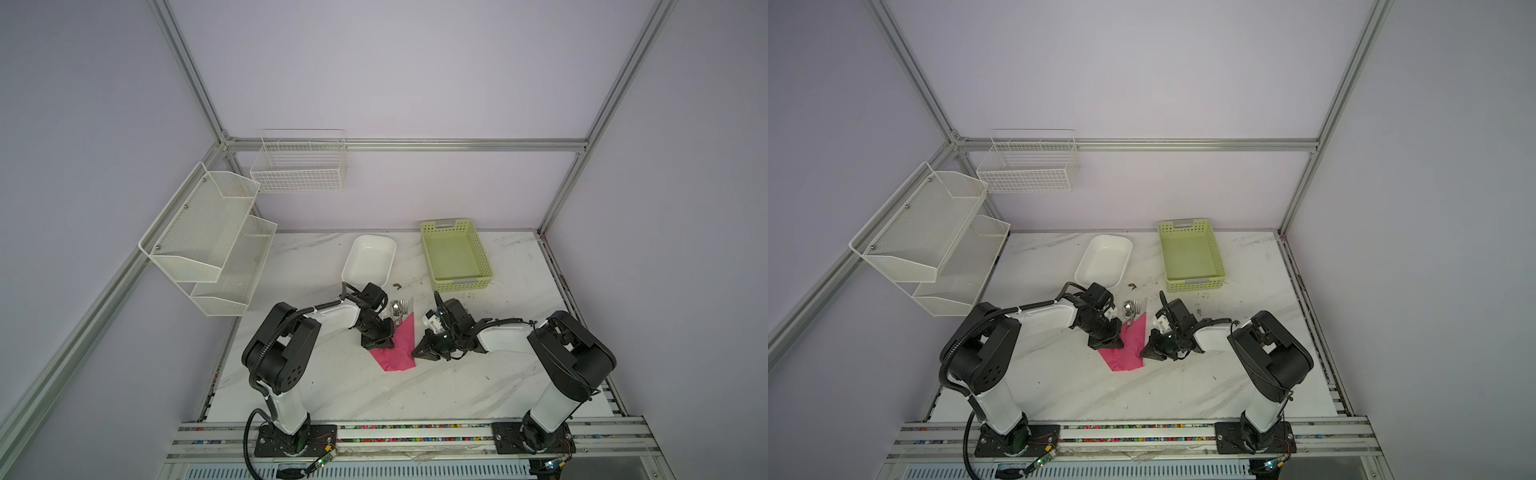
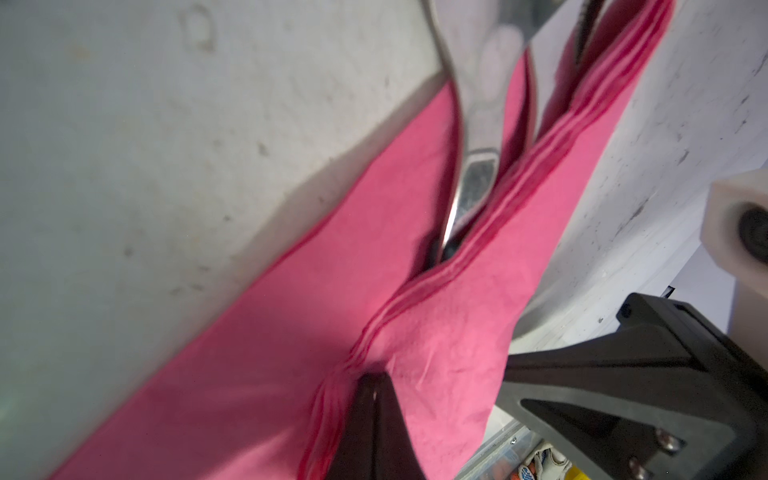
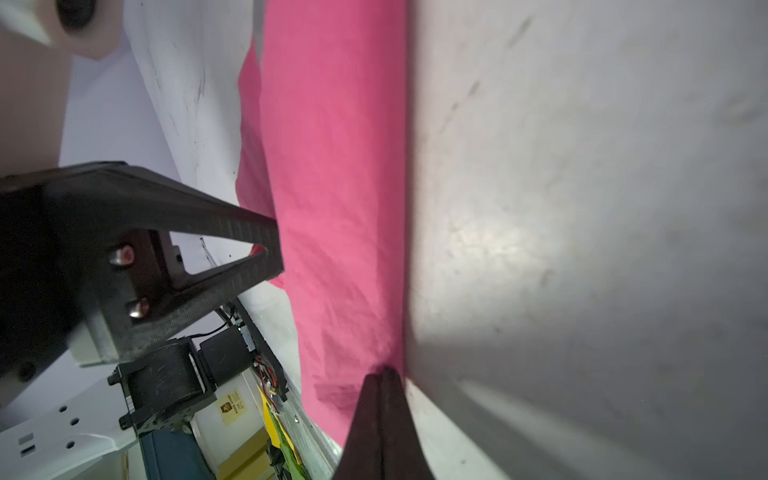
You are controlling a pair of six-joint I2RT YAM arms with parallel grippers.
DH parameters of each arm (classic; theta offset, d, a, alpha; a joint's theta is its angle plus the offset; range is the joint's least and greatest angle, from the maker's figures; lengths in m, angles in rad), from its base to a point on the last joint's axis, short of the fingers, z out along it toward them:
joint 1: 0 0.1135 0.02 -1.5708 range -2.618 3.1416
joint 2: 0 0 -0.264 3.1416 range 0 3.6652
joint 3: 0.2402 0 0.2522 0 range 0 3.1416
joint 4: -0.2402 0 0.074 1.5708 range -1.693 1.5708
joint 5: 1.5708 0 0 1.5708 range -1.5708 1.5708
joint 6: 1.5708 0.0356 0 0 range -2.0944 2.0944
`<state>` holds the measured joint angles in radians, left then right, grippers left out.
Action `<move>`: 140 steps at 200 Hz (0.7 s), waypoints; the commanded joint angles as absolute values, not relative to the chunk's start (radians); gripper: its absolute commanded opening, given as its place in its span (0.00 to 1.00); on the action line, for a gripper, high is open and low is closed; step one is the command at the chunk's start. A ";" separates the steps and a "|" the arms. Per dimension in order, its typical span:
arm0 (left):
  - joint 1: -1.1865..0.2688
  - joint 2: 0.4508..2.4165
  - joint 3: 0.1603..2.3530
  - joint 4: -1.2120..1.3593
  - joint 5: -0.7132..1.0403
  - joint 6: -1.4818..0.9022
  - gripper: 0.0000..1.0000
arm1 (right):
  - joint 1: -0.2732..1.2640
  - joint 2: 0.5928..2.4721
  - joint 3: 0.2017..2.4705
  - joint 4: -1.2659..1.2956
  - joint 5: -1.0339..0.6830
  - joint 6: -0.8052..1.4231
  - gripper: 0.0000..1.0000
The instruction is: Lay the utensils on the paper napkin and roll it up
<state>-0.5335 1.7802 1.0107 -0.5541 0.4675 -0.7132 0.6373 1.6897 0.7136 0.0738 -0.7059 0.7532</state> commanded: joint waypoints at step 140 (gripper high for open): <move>-0.534 1.796 1.037 -0.563 0.440 -0.689 0.04 | 0.586 1.757 0.868 -0.020 -0.624 0.688 0.00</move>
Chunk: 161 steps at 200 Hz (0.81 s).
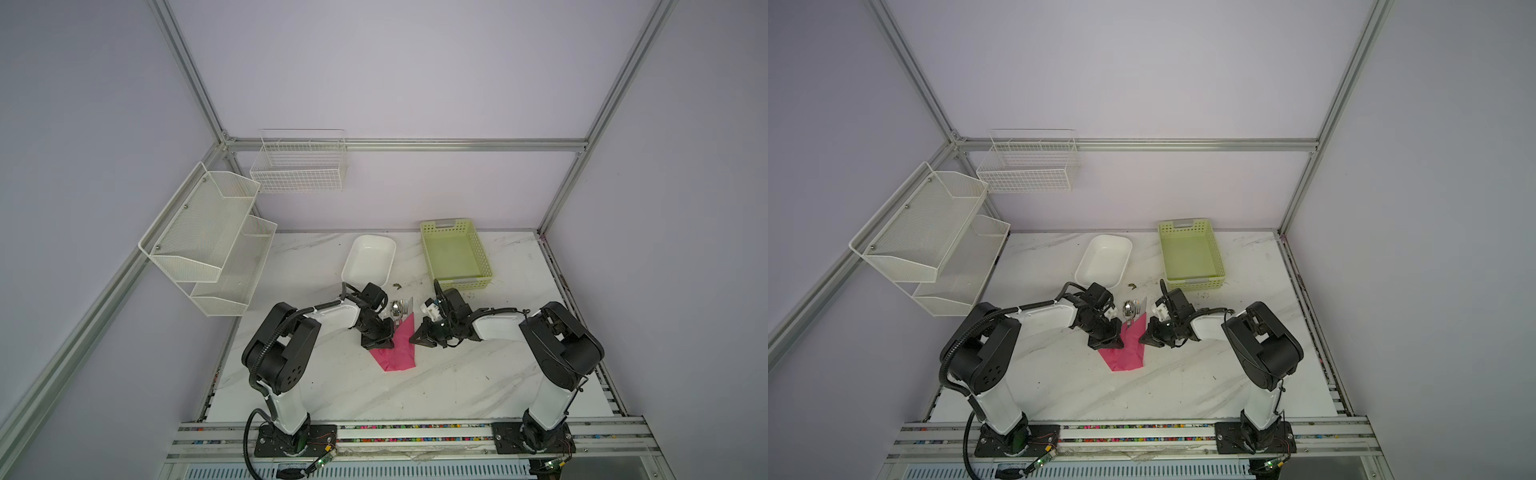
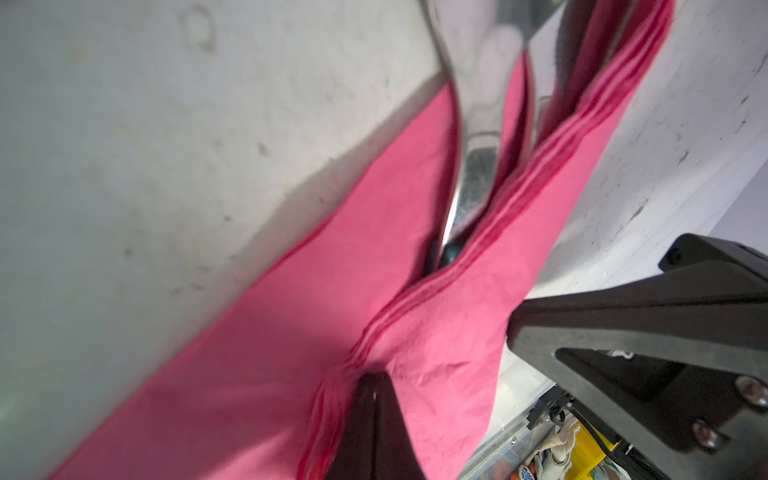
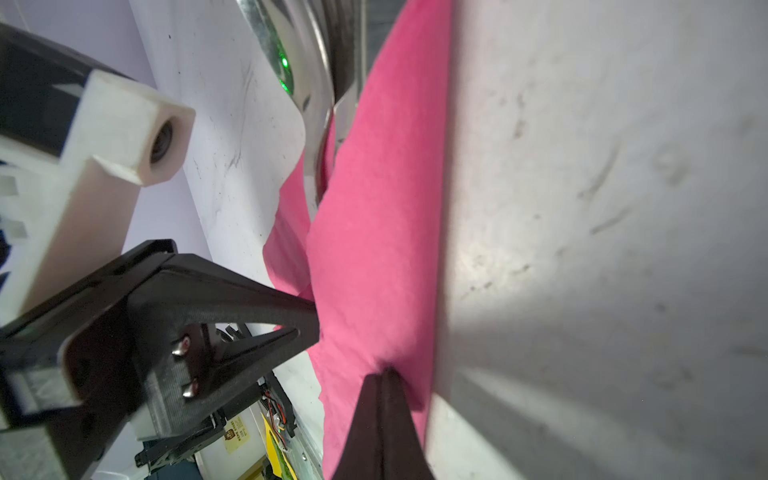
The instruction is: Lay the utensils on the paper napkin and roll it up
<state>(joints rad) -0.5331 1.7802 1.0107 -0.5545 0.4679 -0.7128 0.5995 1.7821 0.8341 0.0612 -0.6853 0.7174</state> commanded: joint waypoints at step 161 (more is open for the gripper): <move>-0.535 1.802 1.043 -0.566 0.444 -0.683 0.04 | 0.531 1.841 0.995 -0.054 -0.616 0.629 0.00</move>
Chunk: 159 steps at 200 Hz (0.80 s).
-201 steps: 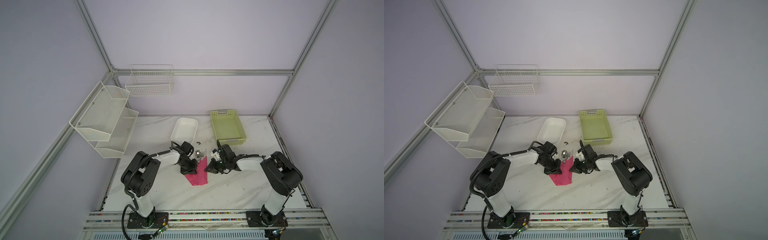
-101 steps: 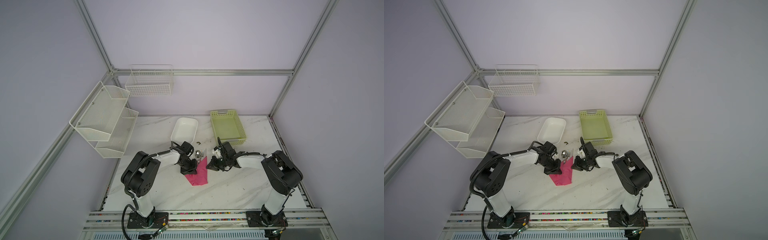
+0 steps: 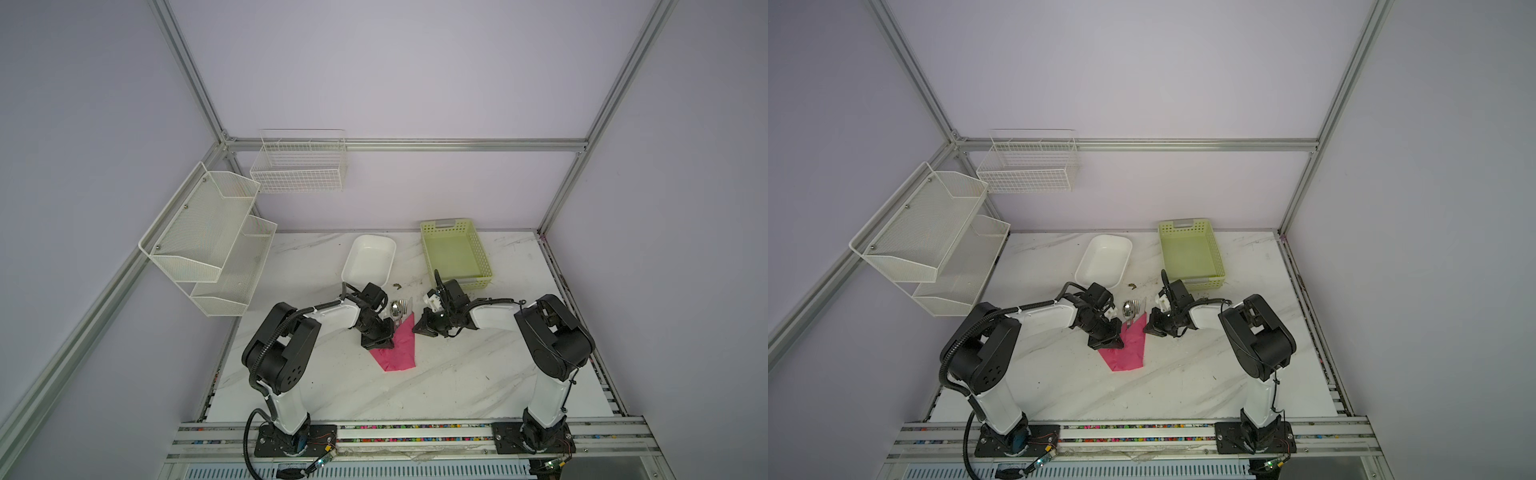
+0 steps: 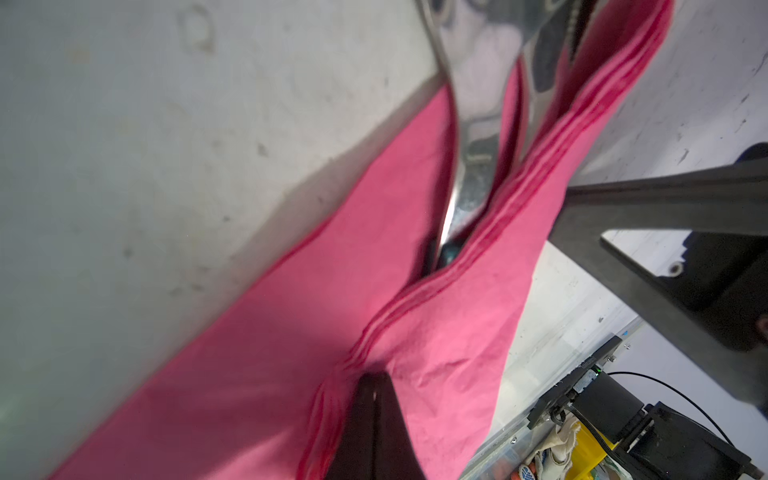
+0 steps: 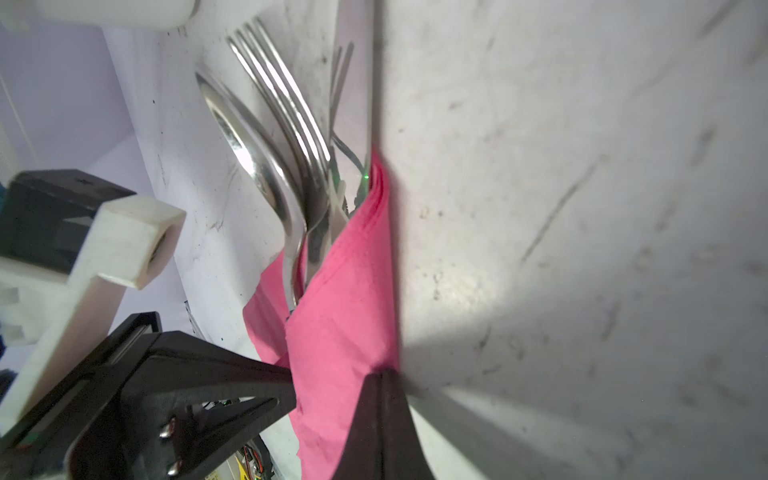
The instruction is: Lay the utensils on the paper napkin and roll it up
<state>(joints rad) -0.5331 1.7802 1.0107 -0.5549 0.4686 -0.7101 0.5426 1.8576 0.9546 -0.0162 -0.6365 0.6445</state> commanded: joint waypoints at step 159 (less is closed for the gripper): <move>-0.534 1.803 1.040 -0.565 0.445 -0.683 0.04 | 0.505 1.919 1.096 -0.071 -0.618 0.591 0.00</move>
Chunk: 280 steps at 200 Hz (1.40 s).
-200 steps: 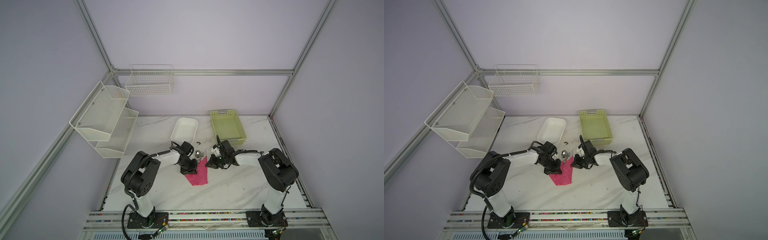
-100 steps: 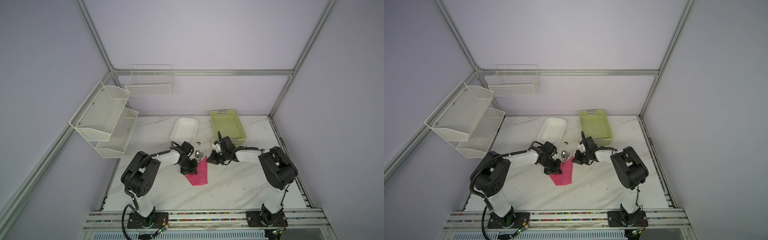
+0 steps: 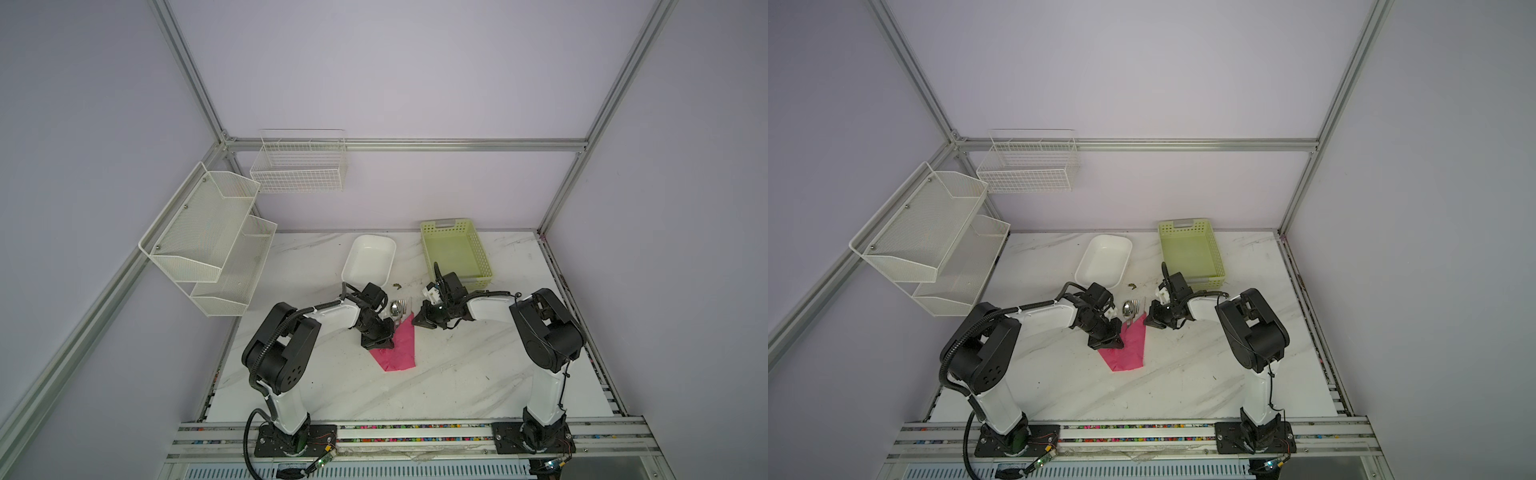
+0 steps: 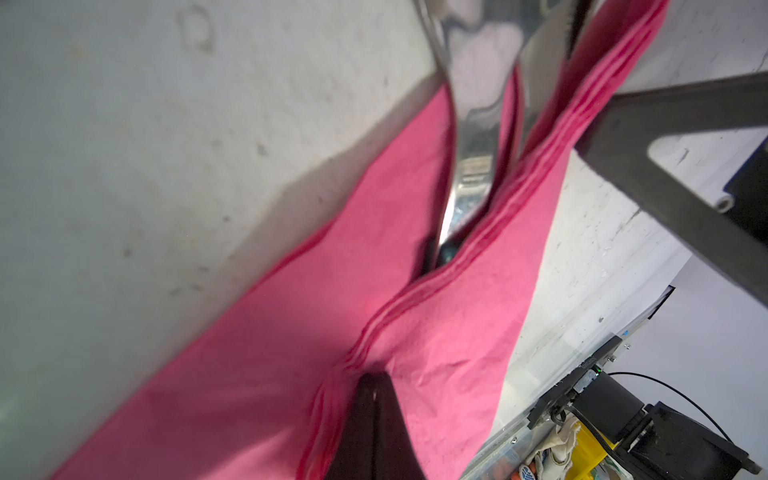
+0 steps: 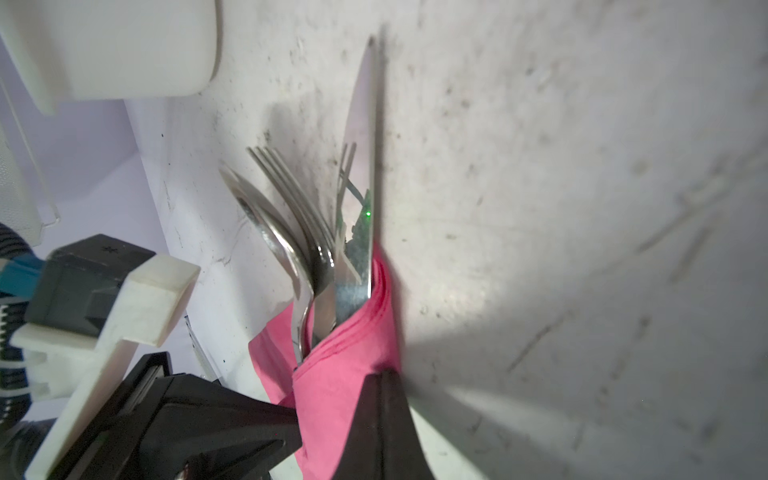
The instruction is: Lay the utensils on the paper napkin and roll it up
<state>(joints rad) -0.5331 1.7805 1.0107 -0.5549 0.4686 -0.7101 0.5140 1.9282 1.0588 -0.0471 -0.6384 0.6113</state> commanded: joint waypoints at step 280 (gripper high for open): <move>-0.535 1.787 1.019 -0.539 0.448 -0.684 0.02 | 0.762 1.884 1.172 -0.223 -0.525 0.729 0.00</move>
